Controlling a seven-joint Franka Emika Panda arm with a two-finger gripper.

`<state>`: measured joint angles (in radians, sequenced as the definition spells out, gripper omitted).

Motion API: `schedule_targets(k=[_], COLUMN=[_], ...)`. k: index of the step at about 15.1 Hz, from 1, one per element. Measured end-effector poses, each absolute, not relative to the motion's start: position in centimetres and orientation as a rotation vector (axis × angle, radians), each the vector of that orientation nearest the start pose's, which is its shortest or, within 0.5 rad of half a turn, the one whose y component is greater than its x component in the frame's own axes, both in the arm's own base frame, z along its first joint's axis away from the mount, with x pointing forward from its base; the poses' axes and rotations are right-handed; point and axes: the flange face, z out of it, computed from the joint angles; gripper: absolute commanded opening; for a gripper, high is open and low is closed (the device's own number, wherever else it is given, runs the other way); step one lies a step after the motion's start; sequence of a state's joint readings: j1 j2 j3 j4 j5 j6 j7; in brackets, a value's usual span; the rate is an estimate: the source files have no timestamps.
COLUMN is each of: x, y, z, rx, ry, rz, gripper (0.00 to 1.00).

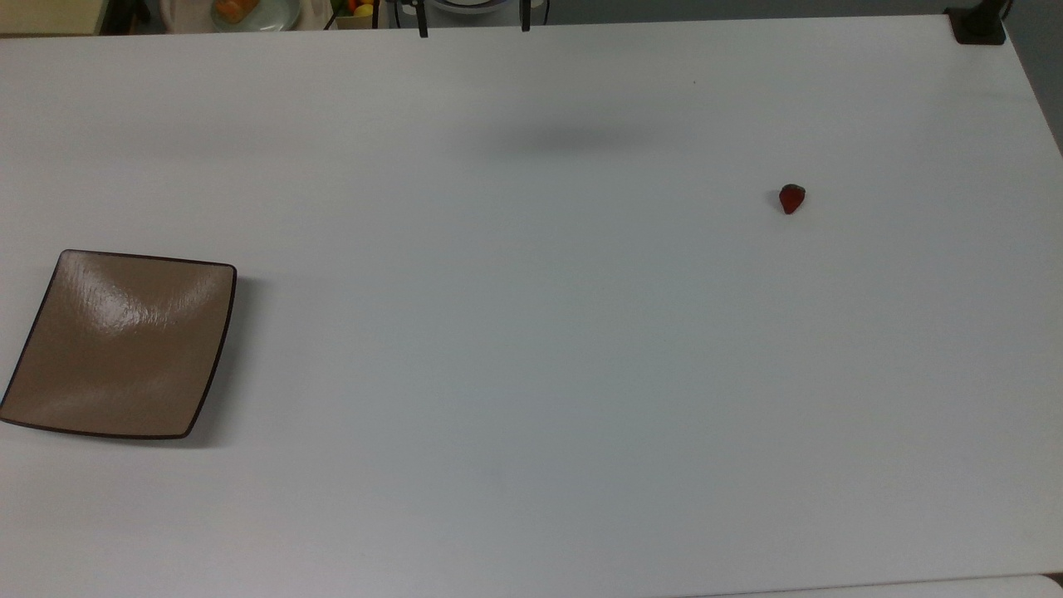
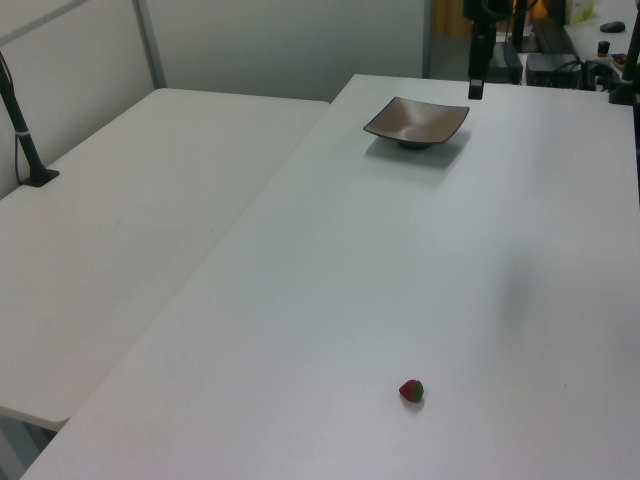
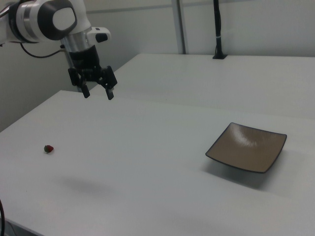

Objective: Strawberries on a ceramic plate

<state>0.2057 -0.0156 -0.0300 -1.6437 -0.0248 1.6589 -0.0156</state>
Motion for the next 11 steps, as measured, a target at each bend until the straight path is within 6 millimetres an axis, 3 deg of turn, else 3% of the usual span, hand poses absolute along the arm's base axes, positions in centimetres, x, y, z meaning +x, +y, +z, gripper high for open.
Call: schedule_targets(k=[11], x=[55.9], y=[14.1], z=[55.0], rx=[-3.127], ry=[-0.417], rz=[0.091], gripper=[1.0])
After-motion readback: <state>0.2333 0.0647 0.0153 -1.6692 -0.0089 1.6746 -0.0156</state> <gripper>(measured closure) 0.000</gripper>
